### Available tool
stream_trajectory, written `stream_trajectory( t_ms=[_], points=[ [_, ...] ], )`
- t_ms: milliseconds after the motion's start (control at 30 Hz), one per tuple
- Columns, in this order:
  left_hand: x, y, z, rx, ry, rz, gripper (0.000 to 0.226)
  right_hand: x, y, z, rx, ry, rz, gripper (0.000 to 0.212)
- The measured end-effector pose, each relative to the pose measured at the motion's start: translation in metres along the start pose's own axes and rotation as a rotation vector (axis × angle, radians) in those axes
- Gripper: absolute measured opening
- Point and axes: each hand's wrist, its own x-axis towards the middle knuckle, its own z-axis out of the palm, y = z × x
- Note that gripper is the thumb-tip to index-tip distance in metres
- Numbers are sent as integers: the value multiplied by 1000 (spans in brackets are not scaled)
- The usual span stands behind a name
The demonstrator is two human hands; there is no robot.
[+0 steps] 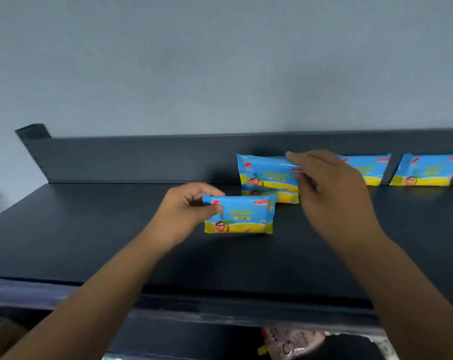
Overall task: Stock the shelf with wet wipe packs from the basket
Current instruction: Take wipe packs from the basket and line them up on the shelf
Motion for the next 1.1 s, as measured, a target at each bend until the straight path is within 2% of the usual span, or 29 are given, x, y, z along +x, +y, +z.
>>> stream_trajectory(
  t_ms=[267, 467, 633, 867, 1100],
  points=[
    [60, -15, 65, 21, -50, 67, 21, 8, 53, -30, -71, 17, 67, 39],
    [87, -26, 66, 290, 29, 386, 26, 13, 65, -36, -57, 16, 173, 39],
    [93, -34, 65, 412, 105, 472, 29, 18, 64, -34, -23, -26, 276, 40],
    [92, -34, 65, 403, 72, 481, 28, 24, 55, -20, 8, -209, 370, 35],
    [90, -31, 52, 431, 4, 412, 34, 27, 54, 18, -237, -511, 258, 29]
  ],
)
